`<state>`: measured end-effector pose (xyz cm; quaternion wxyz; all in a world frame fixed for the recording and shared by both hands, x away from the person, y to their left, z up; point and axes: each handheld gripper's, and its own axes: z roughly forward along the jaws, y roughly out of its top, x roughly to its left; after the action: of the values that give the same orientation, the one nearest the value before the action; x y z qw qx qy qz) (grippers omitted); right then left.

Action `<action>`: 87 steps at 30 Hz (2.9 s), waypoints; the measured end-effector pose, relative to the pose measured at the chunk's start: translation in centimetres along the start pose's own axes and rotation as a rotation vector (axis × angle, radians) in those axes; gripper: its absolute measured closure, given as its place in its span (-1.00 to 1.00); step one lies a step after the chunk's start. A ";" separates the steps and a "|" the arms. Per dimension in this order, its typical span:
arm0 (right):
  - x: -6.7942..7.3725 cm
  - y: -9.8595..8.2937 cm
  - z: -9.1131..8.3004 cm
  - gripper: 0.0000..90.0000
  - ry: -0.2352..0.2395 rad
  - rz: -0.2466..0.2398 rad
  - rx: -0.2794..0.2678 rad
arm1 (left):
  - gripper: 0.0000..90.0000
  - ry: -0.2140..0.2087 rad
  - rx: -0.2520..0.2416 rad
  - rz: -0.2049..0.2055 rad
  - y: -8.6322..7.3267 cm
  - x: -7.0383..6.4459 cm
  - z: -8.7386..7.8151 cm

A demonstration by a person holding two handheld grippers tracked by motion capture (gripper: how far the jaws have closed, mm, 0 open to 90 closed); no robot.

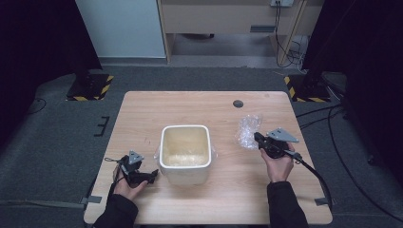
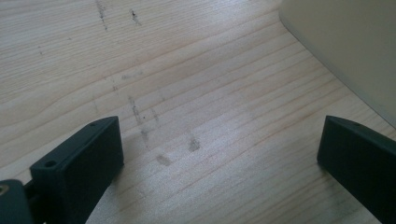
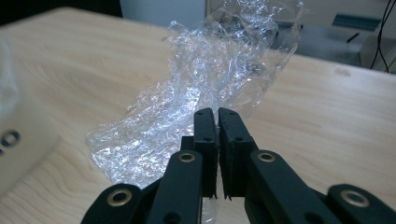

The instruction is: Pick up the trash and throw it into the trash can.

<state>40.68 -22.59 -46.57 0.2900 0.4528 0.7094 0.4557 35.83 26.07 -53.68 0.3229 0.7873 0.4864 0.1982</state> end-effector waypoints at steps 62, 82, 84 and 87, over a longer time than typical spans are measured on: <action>10.7 9.3 -7.3 0.92 0.425 -0.155 -0.391 | -1.00 0.001 -0.001 0.001 0.0 0.0 0.0; 13.3 8.9 -4.1 0.91 0.511 -0.124 -0.337 | -1.00 0.000 0.000 0.001 0.0 0.0 0.0; 13.6 8.6 -3.5 0.91 0.513 -0.125 -0.320 | -1.00 0.000 0.000 0.001 0.0 0.0 0.0; 13.9 8.2 -2.5 0.90 0.510 -0.133 -0.291 | -1.00 0.000 0.000 0.001 0.0 0.0 0.0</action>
<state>35.85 -9.55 -38.07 0.1933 0.2301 0.7148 0.6315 35.83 26.07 -53.68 0.3230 0.7875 0.4859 0.1986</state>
